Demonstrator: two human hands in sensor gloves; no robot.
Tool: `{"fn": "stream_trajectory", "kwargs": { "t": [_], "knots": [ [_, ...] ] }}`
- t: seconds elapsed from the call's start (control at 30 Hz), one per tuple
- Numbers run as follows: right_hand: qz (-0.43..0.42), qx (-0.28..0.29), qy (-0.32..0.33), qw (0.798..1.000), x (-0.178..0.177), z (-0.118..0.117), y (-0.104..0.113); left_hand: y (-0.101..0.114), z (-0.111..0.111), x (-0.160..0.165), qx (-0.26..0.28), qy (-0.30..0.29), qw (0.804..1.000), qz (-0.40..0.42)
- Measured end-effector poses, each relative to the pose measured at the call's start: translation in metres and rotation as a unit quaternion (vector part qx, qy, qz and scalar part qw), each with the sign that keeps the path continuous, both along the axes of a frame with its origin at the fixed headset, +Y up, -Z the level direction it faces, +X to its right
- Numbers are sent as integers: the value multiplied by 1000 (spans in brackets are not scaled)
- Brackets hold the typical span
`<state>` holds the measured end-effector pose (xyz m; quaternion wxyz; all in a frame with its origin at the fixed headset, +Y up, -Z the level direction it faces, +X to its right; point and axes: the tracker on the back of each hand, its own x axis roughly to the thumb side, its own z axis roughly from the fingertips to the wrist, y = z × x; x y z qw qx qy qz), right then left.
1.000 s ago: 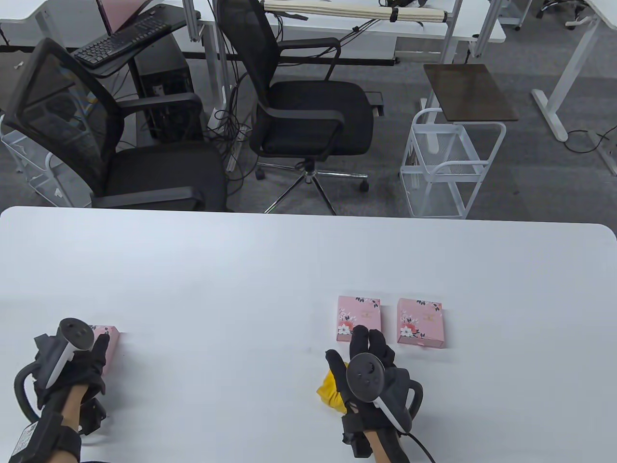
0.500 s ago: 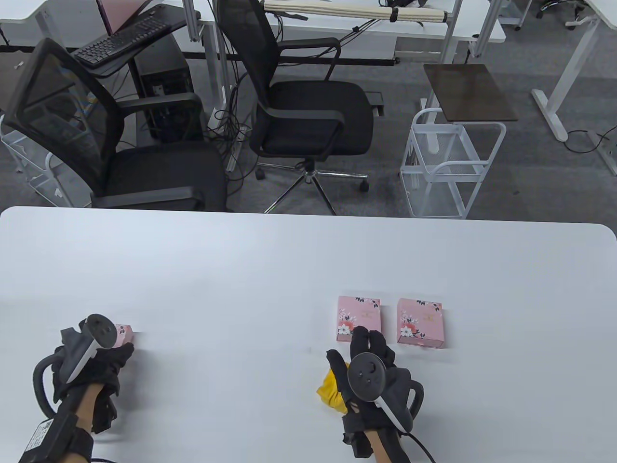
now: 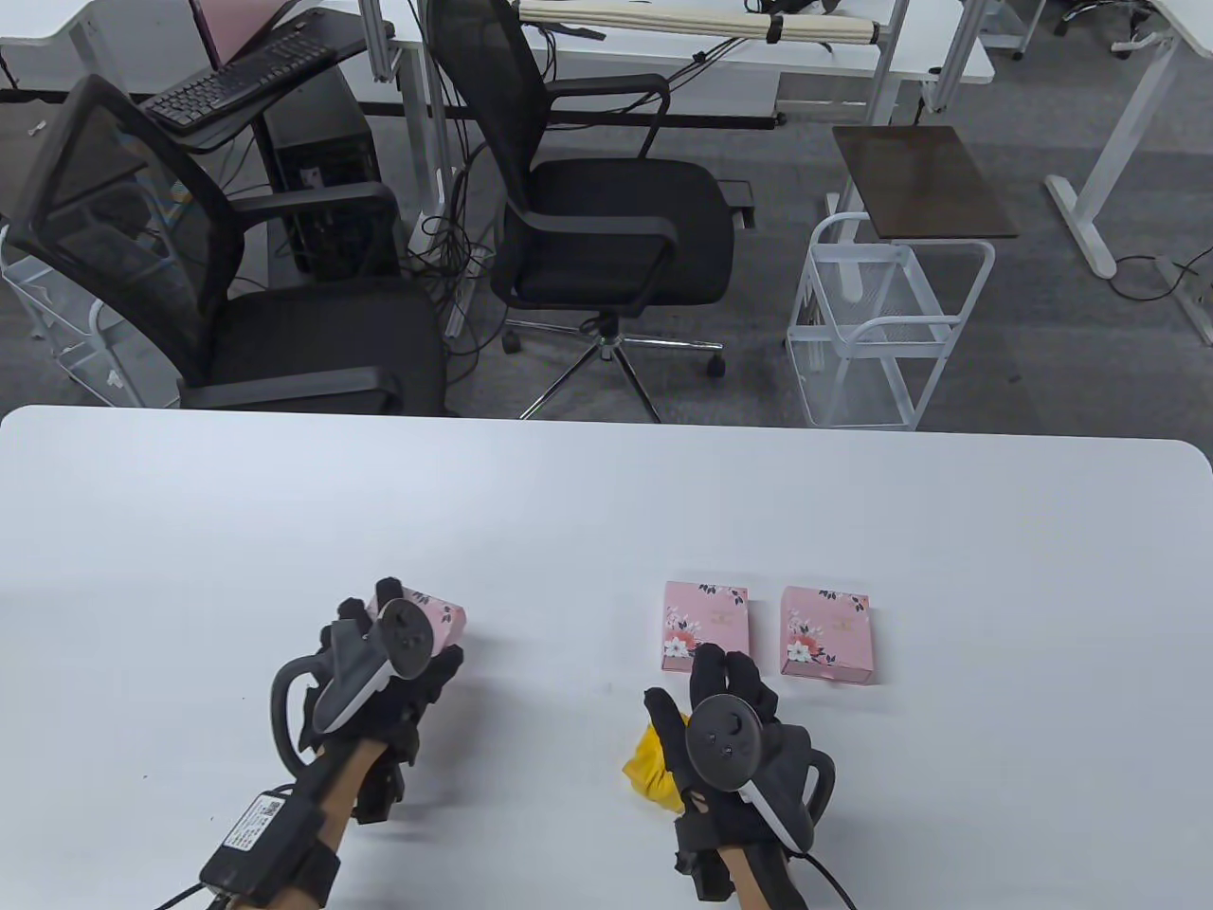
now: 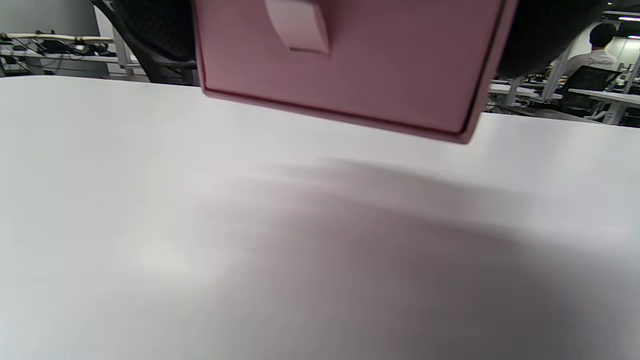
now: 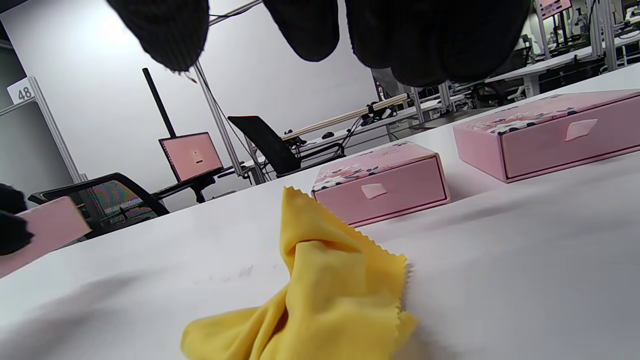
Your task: Dust necklace
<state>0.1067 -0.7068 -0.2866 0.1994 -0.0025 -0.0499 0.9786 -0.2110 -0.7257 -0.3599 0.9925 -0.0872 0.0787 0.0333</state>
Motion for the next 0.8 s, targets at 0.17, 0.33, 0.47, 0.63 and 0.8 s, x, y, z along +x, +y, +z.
{"fn": "stream_trajectory", "kwargs": {
  "t": [0.17, 0.33, 0.47, 0.63, 0.8],
  "knots": [
    [-5, -2, 0, 1000, 1, 0, -1, -13, -7, 45, -20, -24, 999, 11],
    [-1, -5, 4, 1000, 0, 1, -1, -27, -10, 77, -46, -40, 998, 14],
    [5, -8, 5, 1000, -1, 1, -2, -35, -10, 91, -60, -33, 998, 3],
    [11, -12, 10, 1000, -4, 2, -3, -41, -10, 95, -75, -25, 997, 0],
    [22, -23, 20, 999, -7, 2, -5, -32, -3, 77, -89, -44, 991, 88]
  ]
}}
